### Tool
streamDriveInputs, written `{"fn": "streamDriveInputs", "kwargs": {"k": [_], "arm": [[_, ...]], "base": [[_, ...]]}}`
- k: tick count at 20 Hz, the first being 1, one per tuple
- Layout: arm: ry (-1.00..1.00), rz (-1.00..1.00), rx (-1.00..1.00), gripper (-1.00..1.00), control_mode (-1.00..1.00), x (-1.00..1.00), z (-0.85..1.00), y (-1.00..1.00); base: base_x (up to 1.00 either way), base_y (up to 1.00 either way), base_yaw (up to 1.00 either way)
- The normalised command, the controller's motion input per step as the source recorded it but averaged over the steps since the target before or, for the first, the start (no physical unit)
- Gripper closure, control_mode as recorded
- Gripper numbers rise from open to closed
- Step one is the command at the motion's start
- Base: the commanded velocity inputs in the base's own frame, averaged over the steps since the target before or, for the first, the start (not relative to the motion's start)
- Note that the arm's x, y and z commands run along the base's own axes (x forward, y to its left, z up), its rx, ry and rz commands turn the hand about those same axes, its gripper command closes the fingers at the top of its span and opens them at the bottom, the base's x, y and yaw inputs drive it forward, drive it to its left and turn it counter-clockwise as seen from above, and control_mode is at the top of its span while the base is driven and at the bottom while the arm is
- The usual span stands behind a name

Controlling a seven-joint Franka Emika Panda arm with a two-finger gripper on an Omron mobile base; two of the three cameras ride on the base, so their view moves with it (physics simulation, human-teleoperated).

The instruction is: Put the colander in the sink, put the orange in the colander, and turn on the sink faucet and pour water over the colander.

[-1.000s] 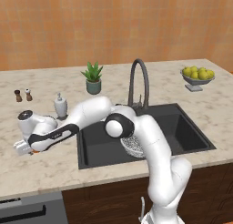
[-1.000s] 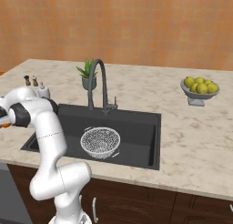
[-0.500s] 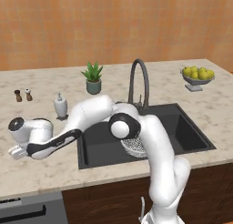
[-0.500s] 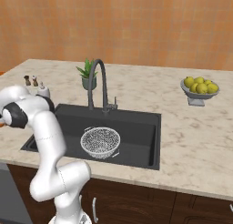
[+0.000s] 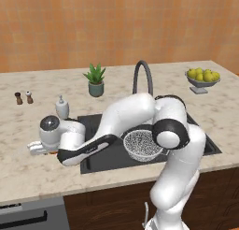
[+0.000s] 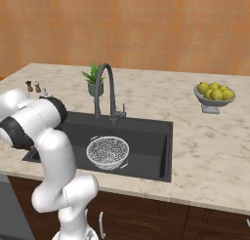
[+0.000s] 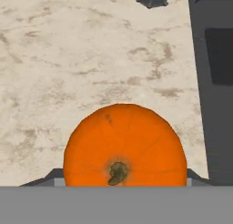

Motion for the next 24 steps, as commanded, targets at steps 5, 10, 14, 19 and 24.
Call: {"fn": "streamDriveInputs", "kwargs": {"k": [5,10,14,19,24], "arm": [[0.15,-0.19,0.36,1.0,-1.0,-0.16,0.84,-1.0],[0.17,-0.26,0.33,1.0,-1.0,-0.3,0.56,-1.0],[0.19,-0.18,0.27,1.0,-1.0,-0.29,0.73,-0.93],[0.05,-0.14,0.15,1.0,-1.0,-0.1,0.95,-0.7],[0.09,-0.05,0.08,1.0,-1.0,0.0,0.96,-0.72]], "base": [[0.0,0.0,0.0],[0.0,0.0,0.0],[0.0,0.0,0.0],[0.0,0.0,0.0],[0.0,0.0,0.0]]}}
